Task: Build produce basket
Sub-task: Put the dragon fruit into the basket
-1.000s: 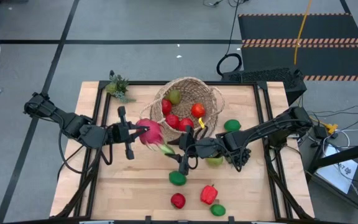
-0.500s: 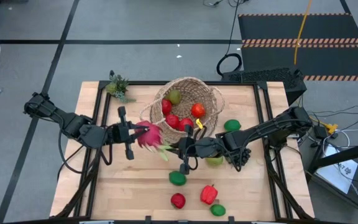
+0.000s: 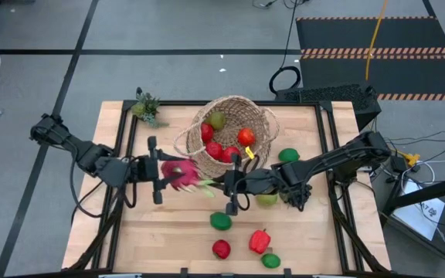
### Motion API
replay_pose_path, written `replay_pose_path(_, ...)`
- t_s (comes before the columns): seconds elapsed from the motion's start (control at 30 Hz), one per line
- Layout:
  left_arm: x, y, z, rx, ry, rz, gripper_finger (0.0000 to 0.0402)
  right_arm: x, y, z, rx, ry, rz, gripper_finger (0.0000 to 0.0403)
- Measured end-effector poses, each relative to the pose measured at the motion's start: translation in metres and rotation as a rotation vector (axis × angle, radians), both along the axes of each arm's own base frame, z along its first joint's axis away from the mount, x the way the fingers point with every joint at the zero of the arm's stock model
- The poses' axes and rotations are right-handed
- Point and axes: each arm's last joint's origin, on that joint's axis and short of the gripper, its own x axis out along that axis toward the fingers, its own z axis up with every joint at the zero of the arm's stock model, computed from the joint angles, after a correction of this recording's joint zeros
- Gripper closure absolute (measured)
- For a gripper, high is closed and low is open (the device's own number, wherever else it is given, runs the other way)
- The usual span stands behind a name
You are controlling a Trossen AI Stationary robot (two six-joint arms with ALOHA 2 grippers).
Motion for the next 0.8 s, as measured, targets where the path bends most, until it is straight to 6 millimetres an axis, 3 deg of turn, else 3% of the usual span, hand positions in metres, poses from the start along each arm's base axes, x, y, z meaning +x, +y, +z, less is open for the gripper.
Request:
replay_pose_path(0.17, -0.008, -0.011, 0.009, -0.009, -0.03, -0.062, 0.017, -0.004, -0.002, 0.006, -0.011, -0.01, -0.022, 0.0393)
replay_pose_path(0.43, -0.03, -0.018, 0.017, 0.029, -0.074, -0.01, 0.0167, -0.013, -0.005, 0.009, -0.044, 0.038, -0.055, 0.0393)
replay_pose_path(0.8, -0.045, -0.01, 0.013, 0.005, -0.03, 0.023, 0.0167, -0.064, 0.003, 0.044, -0.216, 0.05, -0.187, 0.0394)
